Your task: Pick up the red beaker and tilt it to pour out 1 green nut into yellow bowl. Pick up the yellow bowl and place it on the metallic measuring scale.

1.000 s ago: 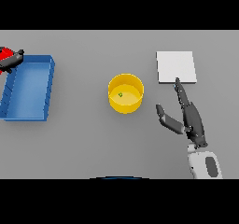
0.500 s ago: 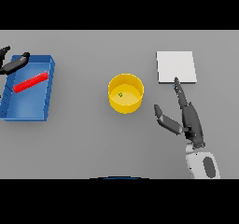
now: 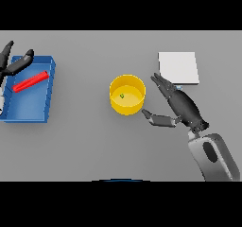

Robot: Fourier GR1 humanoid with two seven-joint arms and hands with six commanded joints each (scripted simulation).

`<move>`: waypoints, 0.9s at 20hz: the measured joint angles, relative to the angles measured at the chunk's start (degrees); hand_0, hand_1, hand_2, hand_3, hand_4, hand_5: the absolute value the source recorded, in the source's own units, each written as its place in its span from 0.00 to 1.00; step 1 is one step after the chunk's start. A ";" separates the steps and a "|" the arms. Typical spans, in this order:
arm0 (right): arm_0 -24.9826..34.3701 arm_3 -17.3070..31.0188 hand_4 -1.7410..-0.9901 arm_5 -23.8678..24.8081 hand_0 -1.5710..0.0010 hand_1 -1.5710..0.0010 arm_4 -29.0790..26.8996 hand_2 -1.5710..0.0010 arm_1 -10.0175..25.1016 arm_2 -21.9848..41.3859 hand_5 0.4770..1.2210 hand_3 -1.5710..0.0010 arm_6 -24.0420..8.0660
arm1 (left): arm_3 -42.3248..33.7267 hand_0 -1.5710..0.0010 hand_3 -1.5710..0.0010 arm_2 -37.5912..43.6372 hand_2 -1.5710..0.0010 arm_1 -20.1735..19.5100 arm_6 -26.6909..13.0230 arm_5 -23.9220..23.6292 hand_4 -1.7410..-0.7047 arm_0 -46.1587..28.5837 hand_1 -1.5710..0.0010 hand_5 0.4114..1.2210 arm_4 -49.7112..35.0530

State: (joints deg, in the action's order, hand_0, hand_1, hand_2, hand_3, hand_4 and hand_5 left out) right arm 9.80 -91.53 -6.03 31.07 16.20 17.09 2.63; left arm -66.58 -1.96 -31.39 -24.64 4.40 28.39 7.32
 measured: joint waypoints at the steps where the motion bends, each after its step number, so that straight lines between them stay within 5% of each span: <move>1: 1.88 0.87 0.80 -0.64 1.00 1.00 2.16 1.00 1.41 1.15 0.20 1.00 0.58 | -0.49 1.00 1.00 -0.05 1.00 0.15 -0.55 -0.03 0.90 -0.41 1.00 0.34 -0.14; 8: 15.17 7.84 0.77 -9.20 1.00 1.00 12.18 1.00 6.71 10.70 0.22 1.00 4.89 | -0.72 1.00 1.00 0.47 1.00 -0.48 -0.21 0.69 0.90 -0.80 1.00 0.35 -0.63; 13: 20.98 14.93 0.78 -11.61 1.00 1.00 15.49 1.00 5.84 15.55 0.22 1.00 9.04 | 0.29 1.00 1.00 1.03 1.00 -0.82 0.31 1.10 0.90 -0.98 1.00 0.35 -0.91; 18: 26.31 21.22 0.77 -15.58 1.00 1.00 17.25 1.00 4.18 18.95 0.26 1.00 9.72 | 1.19 1.00 1.00 0.90 1.00 -0.83 0.80 1.45 0.90 -0.48 1.00 0.36 -0.64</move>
State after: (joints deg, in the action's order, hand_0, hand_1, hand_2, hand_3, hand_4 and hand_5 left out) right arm 36.10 -70.31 -21.61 48.32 20.38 36.04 12.35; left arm -65.38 -1.06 -32.22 -23.84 5.84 27.91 6.68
